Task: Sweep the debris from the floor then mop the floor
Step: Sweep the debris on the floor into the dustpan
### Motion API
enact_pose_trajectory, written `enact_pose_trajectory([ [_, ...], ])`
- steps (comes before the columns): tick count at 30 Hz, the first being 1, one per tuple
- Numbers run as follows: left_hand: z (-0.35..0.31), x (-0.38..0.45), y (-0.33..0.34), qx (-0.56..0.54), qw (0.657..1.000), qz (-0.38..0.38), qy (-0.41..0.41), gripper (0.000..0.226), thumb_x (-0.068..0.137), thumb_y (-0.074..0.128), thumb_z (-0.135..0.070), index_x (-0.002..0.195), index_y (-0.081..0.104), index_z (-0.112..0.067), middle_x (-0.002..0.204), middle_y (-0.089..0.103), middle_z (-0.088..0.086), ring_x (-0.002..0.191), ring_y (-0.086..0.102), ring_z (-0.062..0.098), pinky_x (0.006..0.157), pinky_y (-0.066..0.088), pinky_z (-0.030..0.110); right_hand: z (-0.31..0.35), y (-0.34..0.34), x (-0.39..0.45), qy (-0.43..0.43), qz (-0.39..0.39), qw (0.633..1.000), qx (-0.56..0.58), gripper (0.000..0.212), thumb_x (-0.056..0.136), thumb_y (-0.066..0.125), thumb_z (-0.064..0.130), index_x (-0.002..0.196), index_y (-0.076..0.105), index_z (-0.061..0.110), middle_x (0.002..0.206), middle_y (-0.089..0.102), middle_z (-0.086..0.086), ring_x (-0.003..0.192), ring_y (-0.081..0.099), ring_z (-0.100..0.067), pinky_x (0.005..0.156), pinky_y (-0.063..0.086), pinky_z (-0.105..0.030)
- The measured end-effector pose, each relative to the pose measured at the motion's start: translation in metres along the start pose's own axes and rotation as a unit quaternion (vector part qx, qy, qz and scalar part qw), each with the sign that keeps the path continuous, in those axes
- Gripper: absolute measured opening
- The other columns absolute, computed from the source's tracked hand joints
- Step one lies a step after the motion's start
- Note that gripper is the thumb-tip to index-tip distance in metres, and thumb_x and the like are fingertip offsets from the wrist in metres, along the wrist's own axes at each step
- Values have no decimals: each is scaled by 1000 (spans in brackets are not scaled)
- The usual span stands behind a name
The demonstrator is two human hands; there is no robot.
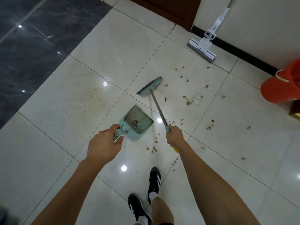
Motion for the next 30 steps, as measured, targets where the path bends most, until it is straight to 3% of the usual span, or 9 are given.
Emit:
enact_pose_trajectory([
  [3, 1, 0, 1, 0, 1000, -12, -2, 21, 97, 55, -36, 114, 56, -25, 66, 54, -9, 57, 52, 15, 53, 40, 26, -24, 3, -18, 19, -1, 1000, 8, 33, 96, 45, 7, 128, 57, 4, 113, 64, -20, 89, 67, -33, 67, 59, -38],
  [5, 3, -2, -1, 5, 1000, -26, -12, 16, 97, 55, -31, 110, 58, -22, 61, 50, -8, 52, 49, 15, 51, 36, 25, -44, 6, -34, 27, -6, 1000, -5, 36, 97, 43, 6, 130, 55, 5, 117, 62, -18, 95, 65, -32, 76, 58, -40],
  [7, 4, -5, -4, 14, 999, -32, -13, 14, 96, 55, -28, 108, 59, -22, 61, 51, -6, 53, 50, 19, 52, 38, 27, -64, 9, -52, 39, -15, 999, -5, 36, 97, 43, 7, 131, 55, 5, 114, 61, -17, 96, 64, -34, 81, 58, -44],
  [17, 4, -24, -23, 23, 997, -44, 54, 17, 98, 54, -23, 112, 62, -20, 70, 59, -1, 58, 52, 22, 56, 40, 30, -137, 42, -152, 96, -49, 994, -8, 38, 98, 44, 9, 135, 53, 4, 111, 64, -19, 92, 66, -36, 80, 58, -47],
  [19, 7, -24, -30, 21, 996, -42, 72, 18, 98, 55, -22, 114, 62, -20, 73, 62, 1, 61, 55, 23, 58, 46, 31, -137, 47, -166, 114, -54, 992, 12, 39, 96, 42, 5, 133, 56, 4, 106, 65, -19, 89, 66, -36, 74, 59, -45],
  [23, 13, -20, -42, 26, 993, -59, 99, 19, 96, 56, -22, 113, 63, -20, 77, 65, 4, 63, 55, 25, 60, 44, 32, -130, 51, -187, 144, -73, 984, 77, 42, 91, 40, 2, 127, 61, 4, 86, 65, -16, 64, 61, -30, 42, 53, -31],
  [27, 11, -11, -51, 41, 990, -64, 122, 20, 95, 57, -23, 115, 62, -21, 76, 64, 4, 63, 55, 27, 61, 46, 33, -125, 56, -206, 161, -121, 964, 173, 34, 96, 47, 11, 125, 63, 5, 76, 66, -13, 54, 56, -23, 41, 46, -26],
  [30, 4, -7, -55, 49, 988, -62, 130, 19, 95, 58, -23, 113, 62, -22, 70, 55, -1, 61, 53, 27, 60, 46, 33, -127, 52, -214, 159, -137, 960, 184, 37, 96, 45, 12, 128, 64, 9, 75, 66, -8, 54, 57, -20, 41, 46, -24],
])
Point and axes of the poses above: each hand's wrist, its own x-axis towards the middle knuckle, its own y-axis out of the palm, z = x × y, the point moved 3 cm from there along x, towards the middle knuckle
